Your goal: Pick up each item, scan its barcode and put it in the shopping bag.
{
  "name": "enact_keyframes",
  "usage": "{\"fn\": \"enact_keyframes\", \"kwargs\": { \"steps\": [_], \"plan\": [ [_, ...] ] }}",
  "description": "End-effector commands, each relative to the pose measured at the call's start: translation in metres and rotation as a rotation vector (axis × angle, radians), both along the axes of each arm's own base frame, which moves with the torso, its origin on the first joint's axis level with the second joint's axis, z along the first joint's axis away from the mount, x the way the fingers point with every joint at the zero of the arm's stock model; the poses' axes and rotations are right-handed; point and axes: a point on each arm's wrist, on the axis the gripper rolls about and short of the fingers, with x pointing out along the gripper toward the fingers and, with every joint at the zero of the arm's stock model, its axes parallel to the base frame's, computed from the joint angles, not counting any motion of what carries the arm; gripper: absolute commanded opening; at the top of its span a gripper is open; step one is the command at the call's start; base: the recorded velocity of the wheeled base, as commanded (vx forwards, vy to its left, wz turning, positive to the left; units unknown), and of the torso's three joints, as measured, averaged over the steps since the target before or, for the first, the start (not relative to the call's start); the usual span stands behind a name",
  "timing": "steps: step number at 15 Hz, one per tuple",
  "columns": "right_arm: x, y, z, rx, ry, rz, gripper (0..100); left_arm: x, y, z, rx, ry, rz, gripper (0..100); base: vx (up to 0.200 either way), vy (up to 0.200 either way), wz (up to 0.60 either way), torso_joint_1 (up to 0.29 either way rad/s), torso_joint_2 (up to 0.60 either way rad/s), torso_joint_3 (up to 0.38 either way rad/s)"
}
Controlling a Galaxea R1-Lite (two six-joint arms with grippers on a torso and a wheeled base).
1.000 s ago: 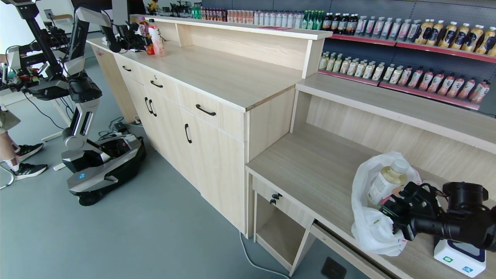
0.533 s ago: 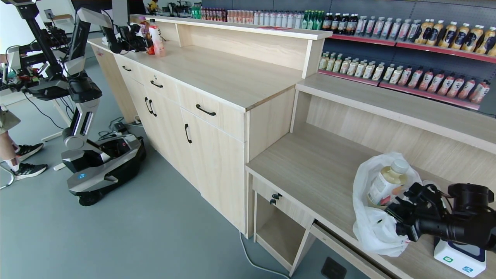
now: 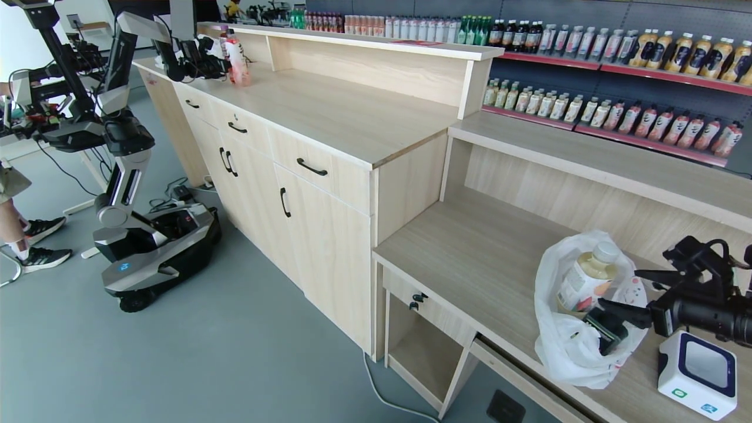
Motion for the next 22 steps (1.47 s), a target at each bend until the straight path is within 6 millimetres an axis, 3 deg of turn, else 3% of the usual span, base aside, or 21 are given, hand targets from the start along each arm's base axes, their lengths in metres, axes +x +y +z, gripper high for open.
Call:
{"fn": "enact_keyframes", "kwargs": {
  "steps": [1, 6, 9, 13, 17, 22],
  "plan": [
    [-0.048, 0.009, 0.049, -0.034, -0.106, -0.050, 100, 0.000, 0.000, 0.000, 0.000, 0.000, 0.000, 100, 0.000, 0.000, 0.00, 0.000, 0.00, 0.000],
    [-0.089, 0.013, 0.080, -0.091, -0.195, -0.124, 100, 0.000, 0.000, 0.000, 0.000, 0.000, 0.000, 100, 0.000, 0.000, -0.12, 0.000, 0.00, 0.000],
    [-0.097, 0.016, 0.104, -0.123, -0.283, -0.183, 100, 0.000, 0.000, 0.000, 0.000, 0.000, 0.000, 100, 0.000, 0.000, -0.60, -0.004, 0.00, 0.004],
    [-0.106, 0.026, 0.125, -0.018, -0.330, -0.369, 100, 0.000, 0.000, 0.000, 0.000, 0.002, 0.000, 100, 0.000, 0.000, -0.60, 0.004, 0.00, 0.002],
    [-0.118, 0.031, 0.130, 0.011, -0.350, -0.433, 100, 0.000, 0.000, 0.000, 0.000, 0.000, 0.000, 100, 0.000, 0.000, -0.60, 0.004, 0.00, 0.004],
    [-0.153, 0.049, 0.130, 0.045, -0.300, -0.473, 100, 0.000, 0.000, 0.000, 0.000, 0.000, 0.000, 100, 0.000, 0.000, -0.60, 0.000, 0.00, 0.005]
  ]
}}
